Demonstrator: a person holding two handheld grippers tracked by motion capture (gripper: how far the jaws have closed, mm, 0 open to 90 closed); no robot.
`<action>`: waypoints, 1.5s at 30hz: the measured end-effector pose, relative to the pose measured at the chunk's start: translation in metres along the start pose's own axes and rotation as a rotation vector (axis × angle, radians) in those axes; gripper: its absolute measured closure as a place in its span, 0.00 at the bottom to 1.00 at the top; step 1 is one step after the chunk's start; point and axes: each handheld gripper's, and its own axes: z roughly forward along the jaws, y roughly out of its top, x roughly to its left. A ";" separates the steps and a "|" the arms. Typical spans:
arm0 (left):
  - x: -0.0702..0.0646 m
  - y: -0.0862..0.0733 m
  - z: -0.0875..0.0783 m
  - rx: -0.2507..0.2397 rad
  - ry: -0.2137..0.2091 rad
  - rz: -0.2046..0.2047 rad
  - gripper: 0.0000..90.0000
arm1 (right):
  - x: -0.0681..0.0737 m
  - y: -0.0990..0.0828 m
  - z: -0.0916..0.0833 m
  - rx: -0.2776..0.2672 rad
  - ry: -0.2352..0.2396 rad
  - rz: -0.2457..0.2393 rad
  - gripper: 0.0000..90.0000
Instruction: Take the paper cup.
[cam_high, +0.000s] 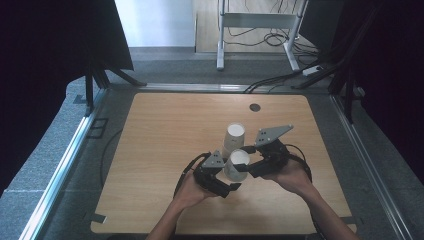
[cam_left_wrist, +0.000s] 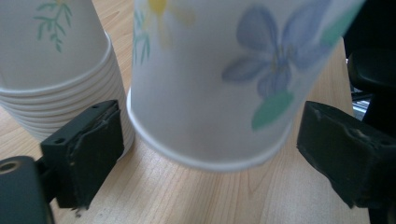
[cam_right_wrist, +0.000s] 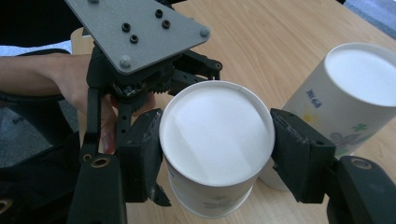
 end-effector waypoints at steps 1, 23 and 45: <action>0.000 -0.001 0.001 0.002 0.000 0.001 0.11 | 0.000 -0.002 0.003 0.002 0.002 0.001 0.41; 0.003 -0.009 0.006 0.019 -0.006 -0.004 0.37 | -0.003 -0.011 0.010 0.006 0.015 0.007 0.40; 0.006 0.014 -0.009 0.268 -0.022 0.112 0.38 | -0.003 -0.013 0.003 0.106 -0.002 -0.089 0.16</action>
